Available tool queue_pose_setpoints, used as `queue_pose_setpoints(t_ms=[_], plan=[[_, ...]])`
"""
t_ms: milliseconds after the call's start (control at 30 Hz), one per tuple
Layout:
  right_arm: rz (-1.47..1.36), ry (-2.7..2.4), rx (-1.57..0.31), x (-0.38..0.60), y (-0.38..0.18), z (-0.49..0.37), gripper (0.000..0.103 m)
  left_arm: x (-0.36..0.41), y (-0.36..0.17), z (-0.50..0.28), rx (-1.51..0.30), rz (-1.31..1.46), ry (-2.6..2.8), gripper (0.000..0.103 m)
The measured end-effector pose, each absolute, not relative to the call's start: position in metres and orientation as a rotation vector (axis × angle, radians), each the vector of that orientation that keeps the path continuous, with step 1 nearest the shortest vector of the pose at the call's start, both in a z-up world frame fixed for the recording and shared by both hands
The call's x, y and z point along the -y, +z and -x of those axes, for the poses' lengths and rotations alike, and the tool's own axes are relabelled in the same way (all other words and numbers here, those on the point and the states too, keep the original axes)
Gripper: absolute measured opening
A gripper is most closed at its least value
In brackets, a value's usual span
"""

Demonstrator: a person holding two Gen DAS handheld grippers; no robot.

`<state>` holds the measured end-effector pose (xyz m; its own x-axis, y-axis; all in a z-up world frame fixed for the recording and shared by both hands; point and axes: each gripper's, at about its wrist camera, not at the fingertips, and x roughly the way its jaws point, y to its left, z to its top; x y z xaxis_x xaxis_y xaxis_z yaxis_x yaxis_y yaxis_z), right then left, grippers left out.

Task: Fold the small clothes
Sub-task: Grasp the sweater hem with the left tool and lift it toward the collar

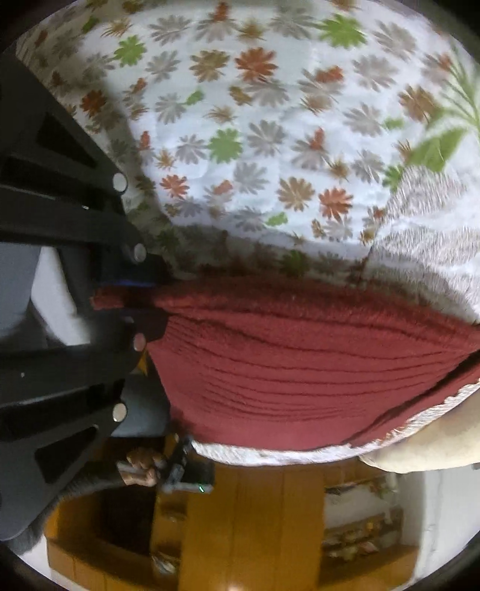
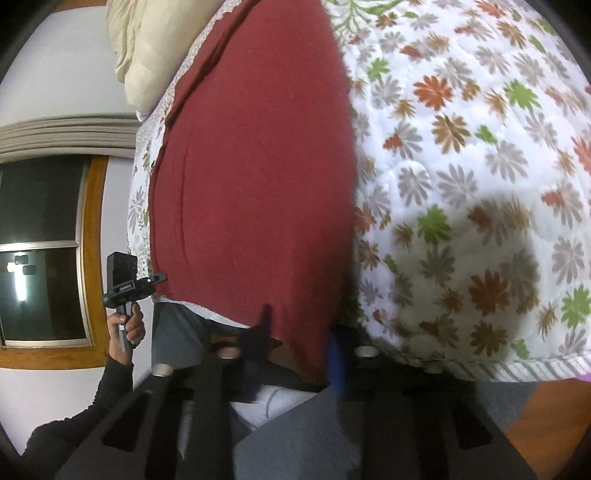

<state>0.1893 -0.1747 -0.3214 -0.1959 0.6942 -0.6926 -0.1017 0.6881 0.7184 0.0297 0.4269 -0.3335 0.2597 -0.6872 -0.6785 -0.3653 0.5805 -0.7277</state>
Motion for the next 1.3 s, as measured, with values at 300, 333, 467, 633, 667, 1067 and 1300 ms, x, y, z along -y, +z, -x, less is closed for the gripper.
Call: queue_pose_setpoints(t_ms=[300,333,467,633,667,1067,1300], plan=[[-0.638,0.849,-1.462,0.177,-0.275,-0.194,0.006,-0.449,-0.289,-0.018,-1.062,1.277,-0.399,0.005],[-0.665,0.864,-1.430,0.177,-0.265,-0.199,0.006,-0.451,-0.283,-0.020,-1.028,1.300,-0.408,0.005],[-0.714,0.888,-1.351,0.173,-0.233,-0.224,0.006,-0.465,-0.265,-0.037,-0.877,1.398,-0.426,0.005],[-0.717,0.864,-1.284,0.164,-0.205,-0.278,0.006,-0.487,-0.255,-0.082,-0.736,1.491,-0.387,0.005],[-0.718,0.851,-1.277,0.162,-0.202,-0.290,0.006,-0.490,-0.256,-0.092,-0.721,1.501,-0.377,0.005],[-0.670,0.655,-1.419,0.116,-0.270,-0.424,0.007,-0.517,-0.342,-0.221,-0.888,1.628,-0.079,0.007],[-0.831,0.703,-1.372,0.131,-0.266,-0.448,0.034,-0.523,-0.323,-0.237,-0.891,1.572,-0.100,0.025]])
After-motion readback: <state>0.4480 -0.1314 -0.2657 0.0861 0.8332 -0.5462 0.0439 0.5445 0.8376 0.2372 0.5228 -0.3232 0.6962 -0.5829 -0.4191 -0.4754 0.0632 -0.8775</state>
